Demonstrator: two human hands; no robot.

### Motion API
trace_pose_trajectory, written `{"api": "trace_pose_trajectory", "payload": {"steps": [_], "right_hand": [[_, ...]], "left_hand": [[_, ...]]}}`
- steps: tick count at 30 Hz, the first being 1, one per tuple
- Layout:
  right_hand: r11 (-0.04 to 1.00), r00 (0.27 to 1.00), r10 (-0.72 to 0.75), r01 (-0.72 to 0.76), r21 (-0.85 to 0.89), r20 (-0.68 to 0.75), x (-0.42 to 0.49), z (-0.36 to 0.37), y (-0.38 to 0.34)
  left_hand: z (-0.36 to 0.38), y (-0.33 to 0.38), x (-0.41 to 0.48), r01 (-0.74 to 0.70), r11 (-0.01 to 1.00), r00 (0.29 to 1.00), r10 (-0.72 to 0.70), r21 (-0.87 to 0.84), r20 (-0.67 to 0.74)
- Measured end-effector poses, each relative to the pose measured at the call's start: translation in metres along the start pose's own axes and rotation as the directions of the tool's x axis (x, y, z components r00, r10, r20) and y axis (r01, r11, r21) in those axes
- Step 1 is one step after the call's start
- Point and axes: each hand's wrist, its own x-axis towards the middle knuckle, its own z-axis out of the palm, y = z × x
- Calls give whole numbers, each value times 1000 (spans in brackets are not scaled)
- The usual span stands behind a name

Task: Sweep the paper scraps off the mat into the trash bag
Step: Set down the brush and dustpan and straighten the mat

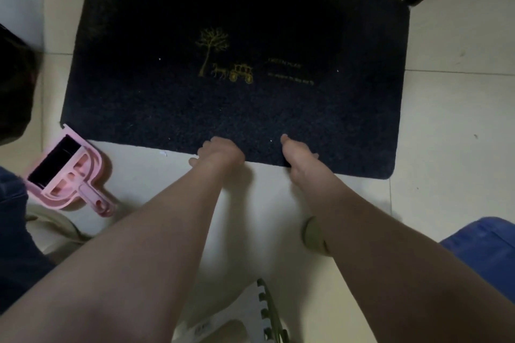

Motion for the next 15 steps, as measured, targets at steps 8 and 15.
{"api": "trace_pose_trajectory", "payload": {"steps": [8,15], "right_hand": [[993,996,-73,68,-92,-56,9,-3,4],[990,992,-120,117,-74,-35,12,-14,-4]], "left_hand": [[8,-6,-5,-24,998,999,22,53,49],[10,2,-3,-85,995,986,92,-57,139]]}}
